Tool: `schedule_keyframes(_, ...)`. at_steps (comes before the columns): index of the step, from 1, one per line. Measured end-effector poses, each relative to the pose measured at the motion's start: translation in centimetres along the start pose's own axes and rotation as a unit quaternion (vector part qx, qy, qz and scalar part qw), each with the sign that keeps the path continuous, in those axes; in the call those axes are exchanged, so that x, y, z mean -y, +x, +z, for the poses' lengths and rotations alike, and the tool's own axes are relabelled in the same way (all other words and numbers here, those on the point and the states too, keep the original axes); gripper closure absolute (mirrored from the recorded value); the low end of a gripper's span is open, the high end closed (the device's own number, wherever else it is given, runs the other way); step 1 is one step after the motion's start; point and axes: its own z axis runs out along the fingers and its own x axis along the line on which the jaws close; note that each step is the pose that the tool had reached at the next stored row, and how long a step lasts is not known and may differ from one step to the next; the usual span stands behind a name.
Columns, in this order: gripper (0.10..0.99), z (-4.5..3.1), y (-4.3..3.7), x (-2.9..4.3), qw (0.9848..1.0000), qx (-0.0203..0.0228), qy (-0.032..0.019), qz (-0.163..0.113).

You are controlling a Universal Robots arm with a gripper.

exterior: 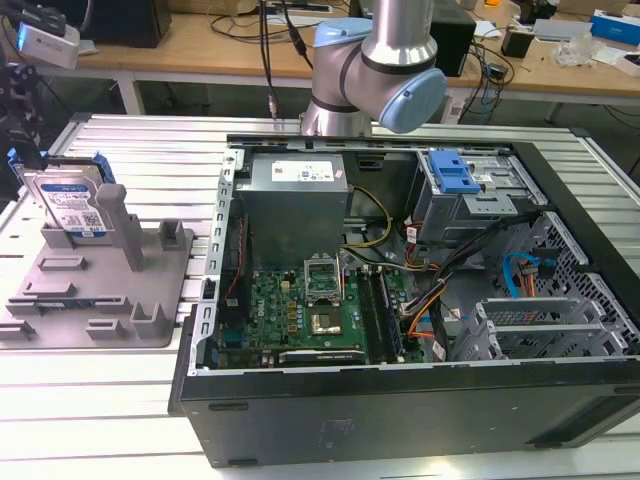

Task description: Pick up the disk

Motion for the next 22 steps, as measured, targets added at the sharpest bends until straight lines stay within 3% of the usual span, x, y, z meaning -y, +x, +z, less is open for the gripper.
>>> schedule_keyframes(3,0.529,0.25,-0.02,0.12,0.9985,-0.0021,0.001,-0.055)
schedule_keyframes(6,0.529,0.34,-0.02,0.18,0.9973,-0.0026,0.0021,-0.074)
schedule_keyframes(14,0.529,0.35,-0.08,0.18,0.9972,-0.0026,0.0023,-0.074)
schedule_keyframes(19,0.529,0.41,-1.36,-0.24,0.9972,-0.0025,0.0036,-0.074)
schedule_keyframes(22,0.529,0.49,-3.4,-0.65,0.9972,-0.0024,0.0046,-0.075)
